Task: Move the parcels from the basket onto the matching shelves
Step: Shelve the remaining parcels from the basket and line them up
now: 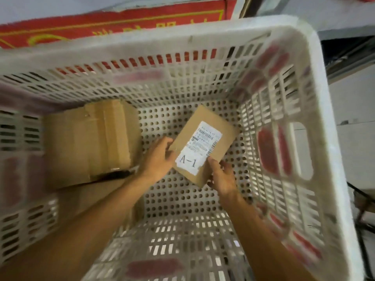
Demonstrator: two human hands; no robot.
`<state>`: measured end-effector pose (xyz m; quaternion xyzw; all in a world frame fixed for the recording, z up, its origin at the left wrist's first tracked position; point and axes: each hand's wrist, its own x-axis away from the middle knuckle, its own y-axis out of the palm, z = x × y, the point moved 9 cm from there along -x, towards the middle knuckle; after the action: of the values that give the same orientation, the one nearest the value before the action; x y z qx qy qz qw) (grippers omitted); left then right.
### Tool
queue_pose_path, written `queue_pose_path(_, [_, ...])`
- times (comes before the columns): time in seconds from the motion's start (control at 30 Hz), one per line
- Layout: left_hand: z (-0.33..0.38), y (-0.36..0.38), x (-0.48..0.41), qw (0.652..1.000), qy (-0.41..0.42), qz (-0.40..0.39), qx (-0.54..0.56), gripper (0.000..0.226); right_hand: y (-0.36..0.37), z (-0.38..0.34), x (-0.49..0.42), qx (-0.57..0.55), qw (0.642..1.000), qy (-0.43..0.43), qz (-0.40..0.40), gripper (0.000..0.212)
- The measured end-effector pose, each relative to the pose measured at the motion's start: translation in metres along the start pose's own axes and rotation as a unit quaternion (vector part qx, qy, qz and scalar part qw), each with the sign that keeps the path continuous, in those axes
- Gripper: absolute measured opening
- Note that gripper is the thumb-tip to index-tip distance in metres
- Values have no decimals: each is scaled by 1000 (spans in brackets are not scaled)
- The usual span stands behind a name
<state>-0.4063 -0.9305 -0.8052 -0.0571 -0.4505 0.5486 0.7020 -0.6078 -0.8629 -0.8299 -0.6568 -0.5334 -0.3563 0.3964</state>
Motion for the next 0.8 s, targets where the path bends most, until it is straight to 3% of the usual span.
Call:
queue_pose_path(0.07, [-24,18,23,997,-55,-50,23,13,-9,8,5,4,1000,15,10,49])
queue_pose_path(0.13, [-41,29,33,991,-87,-88,42,18,-15,8,6,14,1000,8,19,47])
queue_pose_path(0.23, [-43,34,29,974,-136,-117,140,57,-14,3,1,9,1000,-16,23,47])
queue_pose_path(0.3, [-37,37,24,957,-157,-131,206,65,-9,0,1,-5,999,-31,17,48])
queue_pose_path(0.43, [-17,36,39,952,-173,-147,204,61,-5,2,16,-20,1000,-3,-7,46])
queue_pose_path(0.53, [-1,21,68,945,-182,-135,234,56,4,-2,45,30,998,8,-55,48])
queue_pose_path(0.67, [11,-10,100,945,-189,-80,254,48,5,-17,83,38,998,-30,-36,50])
queue_pose_path(0.8, [29,-56,123,957,-137,-40,251,41,5,-35,123,38,996,-78,-37,55])
